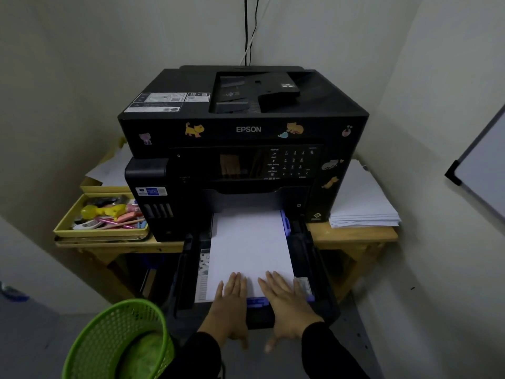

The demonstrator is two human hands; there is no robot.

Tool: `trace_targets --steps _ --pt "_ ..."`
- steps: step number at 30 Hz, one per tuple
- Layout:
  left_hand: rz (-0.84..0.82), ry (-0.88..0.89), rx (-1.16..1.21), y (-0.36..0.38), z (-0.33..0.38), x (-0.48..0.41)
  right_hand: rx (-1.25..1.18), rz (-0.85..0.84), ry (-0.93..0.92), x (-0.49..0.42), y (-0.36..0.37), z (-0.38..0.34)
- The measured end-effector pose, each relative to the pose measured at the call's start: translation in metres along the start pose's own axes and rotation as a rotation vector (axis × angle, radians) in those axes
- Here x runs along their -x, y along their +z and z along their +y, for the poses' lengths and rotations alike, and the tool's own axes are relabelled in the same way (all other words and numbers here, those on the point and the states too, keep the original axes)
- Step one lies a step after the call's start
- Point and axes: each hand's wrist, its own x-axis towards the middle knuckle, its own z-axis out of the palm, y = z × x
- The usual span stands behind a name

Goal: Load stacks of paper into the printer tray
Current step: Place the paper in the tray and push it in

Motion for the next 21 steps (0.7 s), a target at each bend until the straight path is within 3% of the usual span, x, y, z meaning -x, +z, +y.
trace_targets --steps 4,16,21 --pt "0.088 -0.039 -0.048 0.002 0.009 0.002 0.138 0.158 0.012 0.002 0.009 -0.01" --pt "0.145 0.033 -0.008 0.012 0.007 -0.004 0.231 0.247 -0.04 0.0 0.017 -0.012" --pt "0.241 0.012 -0.094 -0.011 -0.004 -0.022 0.25 0.332 -0.021 -0.023 -0.005 -0.008"
